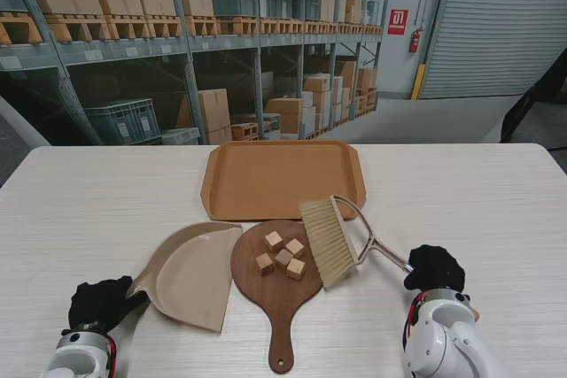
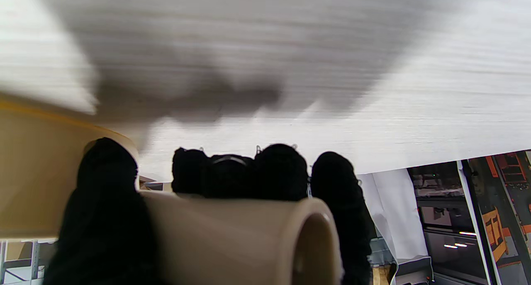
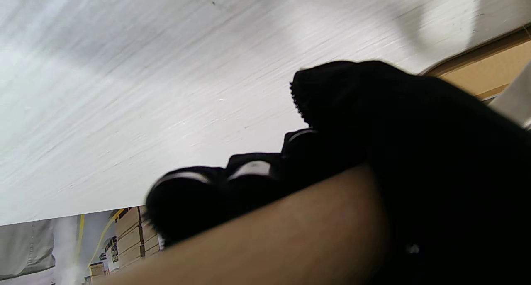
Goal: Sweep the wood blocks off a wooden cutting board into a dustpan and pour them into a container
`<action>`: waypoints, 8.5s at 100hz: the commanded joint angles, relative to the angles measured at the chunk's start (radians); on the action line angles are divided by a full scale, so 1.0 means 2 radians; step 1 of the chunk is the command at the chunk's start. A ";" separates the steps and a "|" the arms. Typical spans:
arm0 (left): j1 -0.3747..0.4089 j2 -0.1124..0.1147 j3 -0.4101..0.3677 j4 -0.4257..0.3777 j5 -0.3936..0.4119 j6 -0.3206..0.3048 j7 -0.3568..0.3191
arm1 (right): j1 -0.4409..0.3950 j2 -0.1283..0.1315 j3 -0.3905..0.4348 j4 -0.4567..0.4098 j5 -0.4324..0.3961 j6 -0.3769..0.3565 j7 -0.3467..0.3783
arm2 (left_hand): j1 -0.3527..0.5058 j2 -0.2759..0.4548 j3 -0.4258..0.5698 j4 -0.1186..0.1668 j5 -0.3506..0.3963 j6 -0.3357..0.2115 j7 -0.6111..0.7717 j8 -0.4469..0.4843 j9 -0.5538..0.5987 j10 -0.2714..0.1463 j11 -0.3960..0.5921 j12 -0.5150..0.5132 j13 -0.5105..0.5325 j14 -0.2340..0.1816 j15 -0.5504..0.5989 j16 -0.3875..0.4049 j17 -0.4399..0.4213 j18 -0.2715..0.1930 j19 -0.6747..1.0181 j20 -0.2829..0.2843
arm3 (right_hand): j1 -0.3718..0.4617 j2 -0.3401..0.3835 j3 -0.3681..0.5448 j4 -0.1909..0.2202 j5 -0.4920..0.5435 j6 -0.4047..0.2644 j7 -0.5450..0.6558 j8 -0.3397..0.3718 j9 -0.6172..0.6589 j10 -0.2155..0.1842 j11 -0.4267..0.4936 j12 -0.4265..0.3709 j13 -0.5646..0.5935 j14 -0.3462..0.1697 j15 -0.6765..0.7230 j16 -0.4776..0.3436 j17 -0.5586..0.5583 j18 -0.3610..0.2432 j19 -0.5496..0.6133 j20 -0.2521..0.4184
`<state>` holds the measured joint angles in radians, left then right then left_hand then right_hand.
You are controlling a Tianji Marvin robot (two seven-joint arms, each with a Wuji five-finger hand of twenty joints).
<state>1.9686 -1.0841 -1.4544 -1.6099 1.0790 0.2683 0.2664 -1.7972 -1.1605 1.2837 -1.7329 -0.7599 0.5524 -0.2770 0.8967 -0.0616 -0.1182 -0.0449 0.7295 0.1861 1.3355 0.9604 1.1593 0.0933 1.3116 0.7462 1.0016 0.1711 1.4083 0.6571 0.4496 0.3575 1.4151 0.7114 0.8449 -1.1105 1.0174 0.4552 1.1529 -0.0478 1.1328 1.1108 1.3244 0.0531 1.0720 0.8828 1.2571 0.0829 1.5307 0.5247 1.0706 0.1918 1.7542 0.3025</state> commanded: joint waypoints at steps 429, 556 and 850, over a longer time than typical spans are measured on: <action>0.002 0.004 0.015 0.006 0.027 0.001 -0.037 | 0.018 0.008 -0.081 -0.042 0.054 0.037 0.085 | 0.071 0.070 0.052 0.022 0.031 0.018 0.013 -0.027 0.033 -0.067 0.042 0.020 0.026 -0.065 -0.001 -0.001 -0.003 0.003 0.017 0.013 | 0.066 0.024 0.276 0.024 0.087 -0.092 0.078 -0.002 0.056 0.024 0.007 0.002 0.017 -0.048 0.063 0.020 0.030 -0.098 0.124 0.009; -0.003 0.006 0.018 0.002 0.030 -0.005 -0.054 | 0.078 -0.026 0.046 0.100 0.032 0.149 -0.036 | 0.073 0.072 0.052 0.021 0.031 0.018 0.013 -0.027 0.033 -0.067 0.042 0.020 0.028 -0.065 -0.001 -0.001 -0.003 0.003 0.017 0.013 | 0.071 0.014 0.276 0.014 0.088 -0.089 0.080 -0.003 0.056 0.027 0.006 0.005 0.016 -0.046 0.063 0.019 0.030 -0.096 0.125 0.008; -0.002 0.006 0.017 0.000 0.029 -0.002 -0.058 | 0.000 0.014 0.065 -0.012 -0.065 -0.035 0.040 | 0.074 0.074 0.051 0.020 0.030 0.018 0.012 -0.028 0.031 -0.066 0.041 0.020 0.025 -0.063 -0.002 0.000 -0.005 0.003 0.015 0.013 | -0.221 0.175 0.000 -0.254 -0.174 -0.010 -0.259 -0.252 -0.256 0.036 -0.259 -0.227 -0.222 0.030 -0.491 -0.064 -0.309 0.071 -0.352 0.120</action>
<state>1.9441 -1.0660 -1.4306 -1.6277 1.1356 0.2650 0.1833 -1.7877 -1.1294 1.4222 -1.7277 -0.8967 0.5035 -0.2041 0.8965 -0.0616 -0.1182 -0.0358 0.7189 0.1887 1.3356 0.9191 1.1593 0.0928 1.2873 0.7457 1.0016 0.1699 1.3908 0.6570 0.4507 0.3568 1.4150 0.7114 0.4316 -0.7814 1.0245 -0.0831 0.8342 -0.0753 0.6295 0.5893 0.8490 0.1294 0.5679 0.4459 0.8292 0.1486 0.5735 0.4145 0.4704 0.2873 1.0745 0.5146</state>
